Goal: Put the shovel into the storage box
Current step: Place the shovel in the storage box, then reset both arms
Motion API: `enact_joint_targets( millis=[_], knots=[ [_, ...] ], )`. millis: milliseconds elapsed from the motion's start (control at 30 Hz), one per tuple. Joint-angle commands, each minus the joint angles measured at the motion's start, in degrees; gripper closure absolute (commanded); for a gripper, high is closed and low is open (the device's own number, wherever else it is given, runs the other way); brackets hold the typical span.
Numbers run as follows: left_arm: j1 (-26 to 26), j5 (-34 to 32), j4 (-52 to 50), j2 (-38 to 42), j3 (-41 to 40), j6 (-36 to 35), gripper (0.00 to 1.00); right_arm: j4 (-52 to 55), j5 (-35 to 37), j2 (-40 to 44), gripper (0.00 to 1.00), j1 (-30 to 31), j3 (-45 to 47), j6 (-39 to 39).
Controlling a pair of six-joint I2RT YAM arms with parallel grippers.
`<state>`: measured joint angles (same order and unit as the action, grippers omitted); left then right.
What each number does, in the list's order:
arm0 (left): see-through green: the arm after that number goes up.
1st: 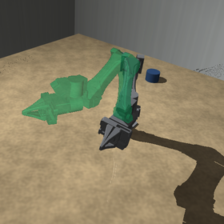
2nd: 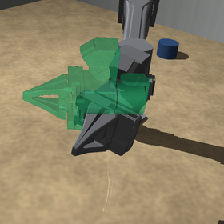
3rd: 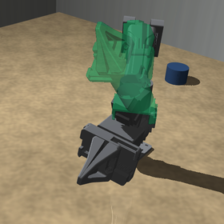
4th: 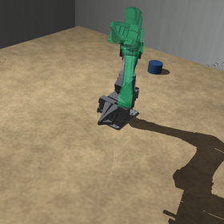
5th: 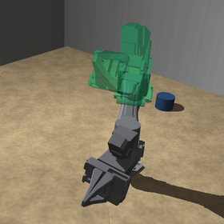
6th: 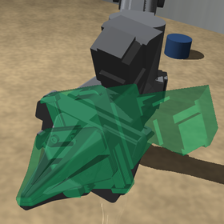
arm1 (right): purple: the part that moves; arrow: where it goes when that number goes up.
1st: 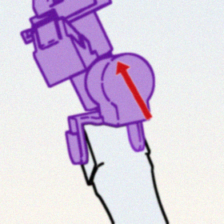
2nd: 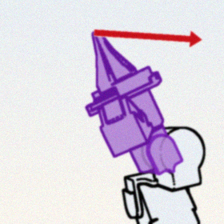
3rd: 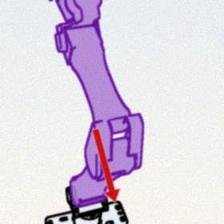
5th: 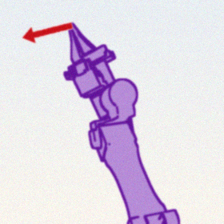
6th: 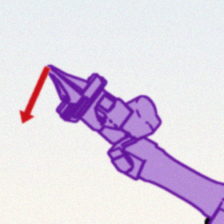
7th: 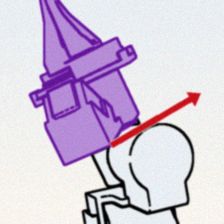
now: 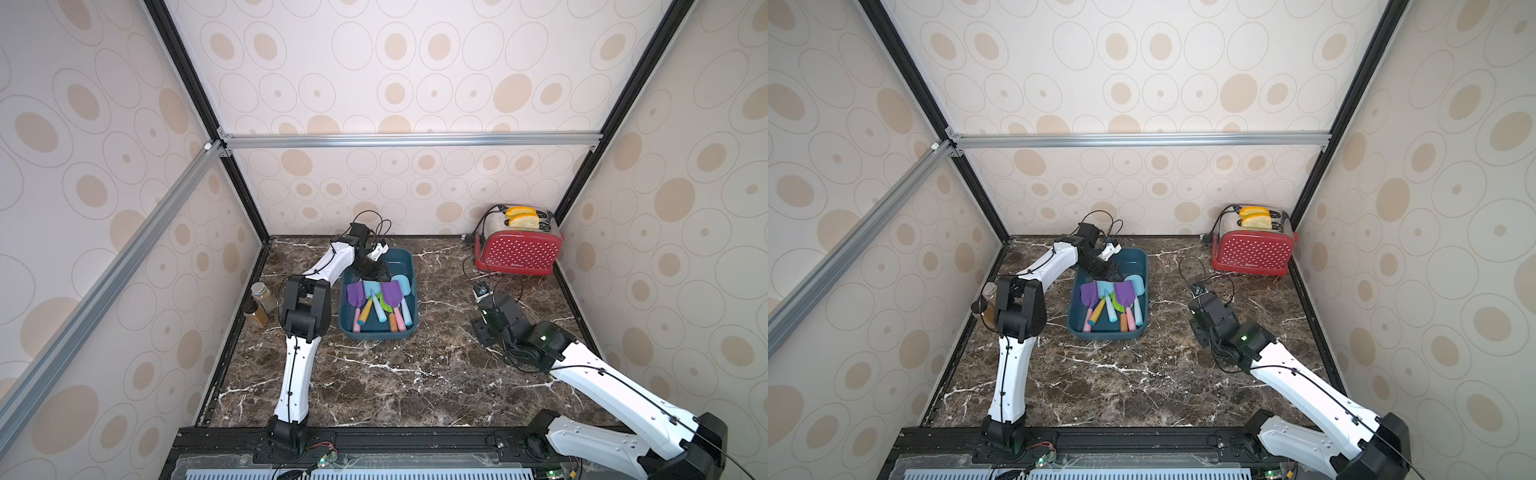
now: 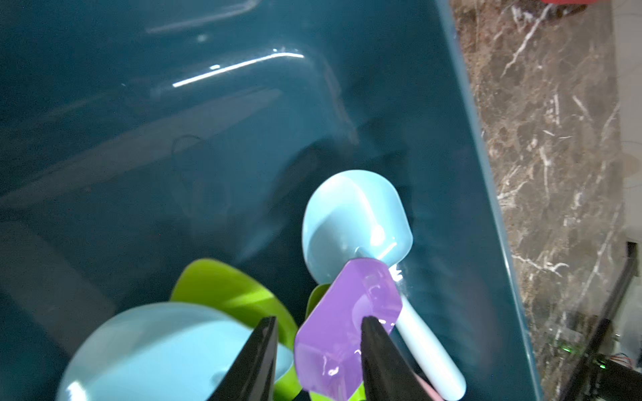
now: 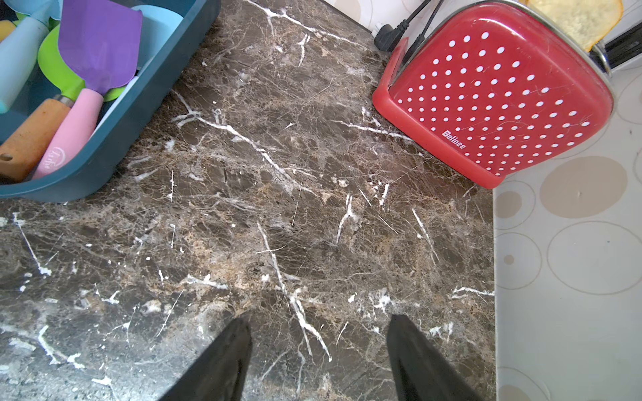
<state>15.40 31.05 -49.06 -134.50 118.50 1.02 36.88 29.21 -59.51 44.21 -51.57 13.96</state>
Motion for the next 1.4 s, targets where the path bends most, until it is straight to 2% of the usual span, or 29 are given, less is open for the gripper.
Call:
enact_joint_targets(
  millis=[0,300,400,500,600,733,833,933,1000,1067,1133,1233,1367],
  knots=[
    [-0.1,-7.2,-4.9,4.2,2.3,-2.5,0.56,0.1,-0.3,0.3,0.31,-0.5,-1.4,-0.2],
    [-0.1,-15.9,-6.7,7.7,2.6,-3.3,0.52,-0.5,-0.5,0.3,0.31,-0.5,-1.3,0.0],
    [-0.2,-18.0,-5.2,11.2,0.2,-2.5,0.46,-0.9,0.4,0.4,0.31,-0.5,-1.3,-0.1],
    [-0.1,-19.5,-0.6,18.0,-6.7,-1.9,0.32,-2.4,1.3,1.2,0.28,-0.8,0.0,-0.7],
    [-0.1,-22.1,4.6,26.0,-15.0,-1.4,0.2,-5.3,2.4,2.4,0.16,-2.9,2.5,-1.2],
    [-0.2,-31.0,16.4,38.2,-30.9,1.4,0.02,-9.9,-0.5,4.1,0.1,-10.3,6.0,-1.3],
    [-0.4,-39.0,24.5,45.1,-41.8,3.4,0.01,-13.9,-2.2,4.4,0.01,-17.3,8.7,-1.0],
    [-1.3,-47.4,31.1,50.1,-51.6,6.4,0.01,-19.0,-1.0,3.3,0.0,-23.1,11.3,-1.2],
    [-2.9,-50.3,37.0,53.0,-58.7,8.4,0.01,-24.9,0.7,1.6,0.0,-25.4,14.1,-2.8],
    [-4.9,-54.3,42.4,55.4,-65.1,9.8,0.01,-32.5,5.3,-1.3,0.0,-26.4,17.5,-5.5],
    [-6.7,-58.1,46.2,56.8,-69.2,10.2,0.01,-38.3,8.4,-4.4,0.0,-26.9,19.9,-8.7],
    [-8.1,-62.2,49.2,57.7,-72.4,10.4,0.01,-40.2,10.1,-8.6,0.0,-27.6,20.3,-8.8],
    [-8.4,-62.8,52.8,56.1,-74.3,10.3,0.01,-43.0,10.5,-11.1,0.0,-29.2,20.8,-9.1]
  ],
)
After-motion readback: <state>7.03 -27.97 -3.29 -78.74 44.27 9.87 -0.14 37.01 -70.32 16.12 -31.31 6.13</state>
